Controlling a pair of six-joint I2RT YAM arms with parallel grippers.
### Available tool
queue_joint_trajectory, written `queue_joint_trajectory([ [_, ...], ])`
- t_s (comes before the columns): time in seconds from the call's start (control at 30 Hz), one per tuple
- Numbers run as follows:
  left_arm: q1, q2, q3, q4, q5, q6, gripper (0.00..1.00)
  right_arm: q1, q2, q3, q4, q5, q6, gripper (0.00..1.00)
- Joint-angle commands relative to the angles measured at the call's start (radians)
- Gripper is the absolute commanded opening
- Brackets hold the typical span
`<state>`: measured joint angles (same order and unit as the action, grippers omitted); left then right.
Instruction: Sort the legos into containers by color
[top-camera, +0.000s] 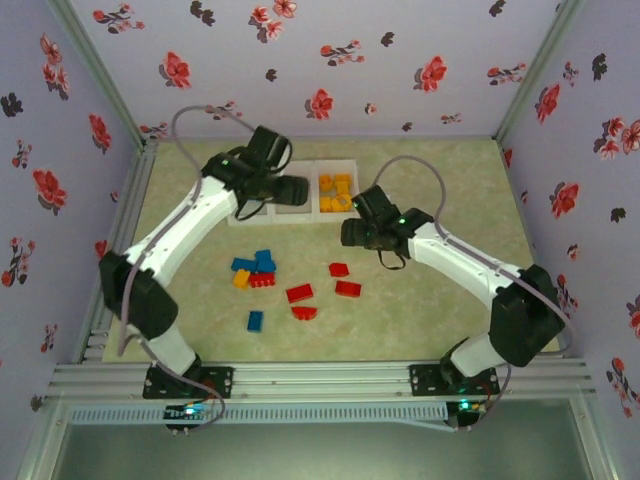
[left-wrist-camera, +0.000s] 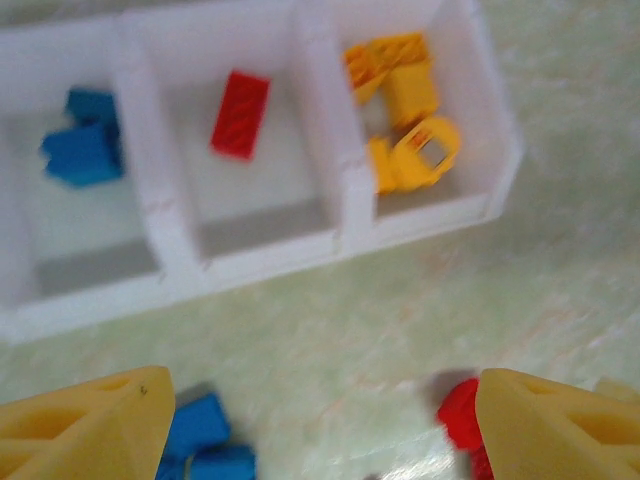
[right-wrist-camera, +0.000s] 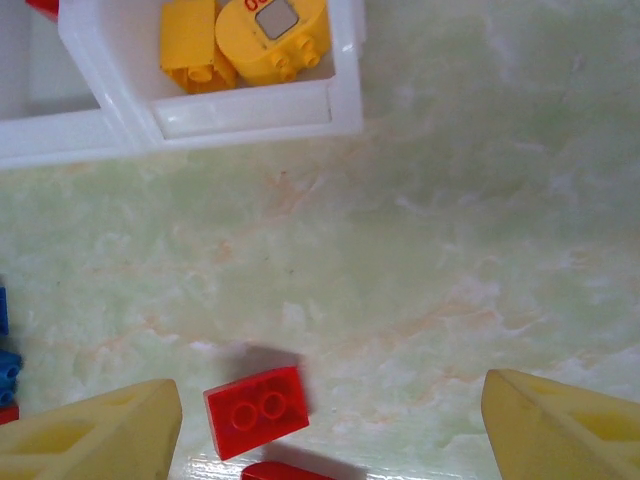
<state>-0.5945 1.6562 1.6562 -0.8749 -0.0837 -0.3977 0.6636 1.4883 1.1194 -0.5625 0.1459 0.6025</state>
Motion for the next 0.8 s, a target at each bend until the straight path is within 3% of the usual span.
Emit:
queue_joint_trajectory([
  [0.0,0.038,-0.098,-0.143,-0.004,-0.054,-0.048,0.80,0.005,0.036,0.060,0.033,-0.022,0.008,0.79],
  [0.27,0.085,-0.254,-0.341,-0.007,-0.056,-0.097,0.80,0.041,0.160,0.119,0.049,-0.053,-0.051,0.77],
  [0.57,0.137,-0.302,-0.362,-0.012,-0.055,-0.095,0.80,0.106,0.254,0.104,-0.017,-0.083,-0.085,0.76],
  [0.77,0.141,-0.294,-0.361,-0.021,-0.024,-0.082,0.79,0.108,0.253,0.042,0.039,-0.209,-0.101,0.75],
])
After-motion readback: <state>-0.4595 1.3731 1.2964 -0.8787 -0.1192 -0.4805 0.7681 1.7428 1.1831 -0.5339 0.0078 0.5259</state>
